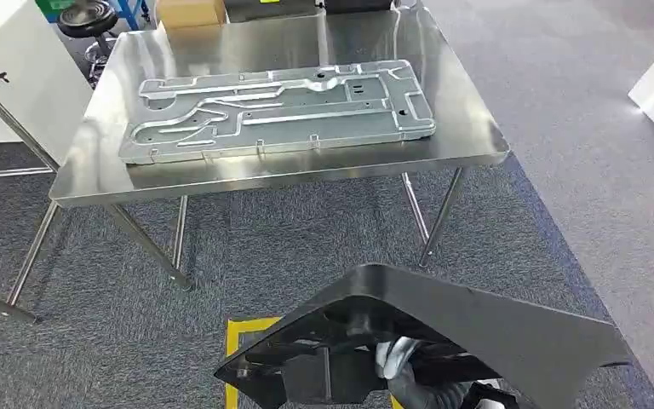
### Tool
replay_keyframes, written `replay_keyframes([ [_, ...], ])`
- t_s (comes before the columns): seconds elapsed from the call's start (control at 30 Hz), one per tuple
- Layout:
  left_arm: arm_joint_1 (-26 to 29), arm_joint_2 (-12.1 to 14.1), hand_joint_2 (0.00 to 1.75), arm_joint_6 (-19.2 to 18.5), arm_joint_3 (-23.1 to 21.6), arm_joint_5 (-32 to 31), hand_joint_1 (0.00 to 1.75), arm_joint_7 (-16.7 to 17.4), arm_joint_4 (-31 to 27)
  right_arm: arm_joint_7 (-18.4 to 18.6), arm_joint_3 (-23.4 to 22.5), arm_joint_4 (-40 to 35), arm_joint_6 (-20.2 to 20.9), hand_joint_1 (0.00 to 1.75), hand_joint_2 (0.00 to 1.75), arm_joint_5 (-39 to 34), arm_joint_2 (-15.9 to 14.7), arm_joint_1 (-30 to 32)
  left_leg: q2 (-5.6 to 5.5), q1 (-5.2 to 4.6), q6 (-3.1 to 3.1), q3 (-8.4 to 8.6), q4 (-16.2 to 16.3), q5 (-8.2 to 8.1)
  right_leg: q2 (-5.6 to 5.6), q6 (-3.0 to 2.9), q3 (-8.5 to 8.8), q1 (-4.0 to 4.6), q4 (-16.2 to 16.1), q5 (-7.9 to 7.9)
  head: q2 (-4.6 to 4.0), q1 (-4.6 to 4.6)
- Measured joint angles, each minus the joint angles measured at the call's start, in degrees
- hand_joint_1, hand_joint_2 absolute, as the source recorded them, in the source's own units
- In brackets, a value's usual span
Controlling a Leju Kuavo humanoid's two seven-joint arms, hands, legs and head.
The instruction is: Take the parts from the cabinet and place them on the table.
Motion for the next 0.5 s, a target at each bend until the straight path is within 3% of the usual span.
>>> replay_keyframes([
  [0.03, 0.04, 0.04, 1.75, -0.04, 0.0, 0.0, 0.0, 0.0, 0.02, -0.02, -0.04, 0.07, 0.0, 1.75, 1.75, -0.2, 0.0, -0.19, 0.12, -0.21, 0.4, 1.02, -2.34, 0.56, -0.04, 0.18, 0.32, -0.02, -0.14, -0.44, 0.0, 0.02],
  [0.07, -0.03, 0.07, 1.75, -0.09, 0.0, 0.0, 0.0, 0.0, 0.02, -0.04, -0.11, 0.15, 0.0, 1.75, 1.75, -0.37, 0.0, -0.3, 0.17, -0.6, 0.57, 1.71, -3.49, -0.21, 0.17, 0.71, 0.38, 0.33, 0.03, -0.8, 0.0, -0.02],
  [0.17, 0.0, 0.09, 1.75, -0.07, 0.02, 0.0, 0.0, -0.07, 0.02, -0.09, -0.2, 0.17, -0.02, 1.75, 1.75, -0.5, 0.0, -0.22, 0.04, -0.78, 1.27, 1.55, -3.44, -0.86, 0.0, 1.53, 0.8, 0.14, -0.84, -1.12, 0.0, 0.0],
  [0.2, 0.01, 0.07, 1.75, -0.02, 0.04, 0.0, 0.0, -0.09, 0.02, -0.09, -0.2, 0.13, 0.02, 1.75, 1.75, -0.5, 0.02, -0.21, -0.04, 0.04, 1.6, 2.27, -4.36, -0.66, -0.24, 2.02, 1.16, 0.48, -0.88, -1.56, 0.0, 0.0],
  [0.23, 0.05, -0.02, 1.75, 0.02, 0.09, 0.0, 0.0, -0.26, 0.02, -0.09, -0.2, 0.13, 0.04, 1.75, 1.75, -0.5, 0.02, -0.17, -0.07, -0.09, 1.8, 2.87, -4.91, -0.76, -0.2, 2.29, 0.84, 0.33, 0.6, -1.99, 0.0, 0.04],
  [0.27, 0.02, -0.04, 1.75, 0.13, 0.09, 0.0, 0.0, -0.39, 0.02, -0.15, -0.2, 0.13, 0.04, 1.75, 1.75, -0.52, 0.02, -0.18, 0.04, -0.08, 2.23, 3.25, -5.02, -1.01, -0.04, 2.42, -1.08, 0.22, 3.91, -3.41, 0.0, 0.0],
  [0.33, -0.03, -0.11, 1.75, 0.24, 0.11, 0.0, 0.0, -0.55, 0.02, -0.15, -0.24, 0.17, 0.02, 1.75, 1.75, -0.5, 0.02, 0.05, 0.04, -0.19, 2.49, 3.74, -5.02, -1.66, 0.04, 2.59, -6.97, 0.12, 13.16, -6.59, 0.0, 0.02],
  [0.37, 0.04, -0.11, 1.75, 0.31, 0.11, 0.0, 0.0, -0.57, 0.02, -0.15, -0.3, 0.15, 0.04, 1.75, 1.75, -0.48, 0.02, 0.18, 0.01, -0.2, 2.53, 4.13, -5.02, -2.07, 0.04, 2.66, -9.71, 0.08, 16.83, -7.1, 0.0, 0.02],
  [0.4, 0.15, -0.11, 1.75, 0.33, 0.09, 0.0, 0.0, -0.55, 0.02, -0.15, -0.35, 0.15, 0.04, 1.75, 1.75, -0.48, 0.02, 0.31, -0.07, -0.2, 2.51, 4.73, -5.01, -2.52, 0.04, 2.72, -11.17, 0.03, 17.64, -5.87, 0.0, 0.02],
  [0.43, 0.25, -0.11, 1.75, 0.33, 0.11, 0.0, 0.0, -0.55, 0.02, -0.15, -0.46, 0.15, 0.04, 1.75, 1.75, -0.48, 0.02, 0.37, -0.16, -0.19, 2.44, 5.47, -5.01, -3.02, 0.03, 2.69, -11.0, -0.03, 15.46, -3.11, 0.0, 0.02],
  [0.5, 0.31, -0.2, 1.75, 0.33, 0.09, 0.0, 0.0, -0.55, 0.02, -0.13, -0.63, -0.09, 0.11, 1.75, 1.75, -0.35, 0.02, 0.44, -0.33, -0.19, 2.13, 7.12, -5.0, -4.14, 0.03, 2.35, -8.13, -0.03, 6.5, 3.77, 0.0, 0.02],
])
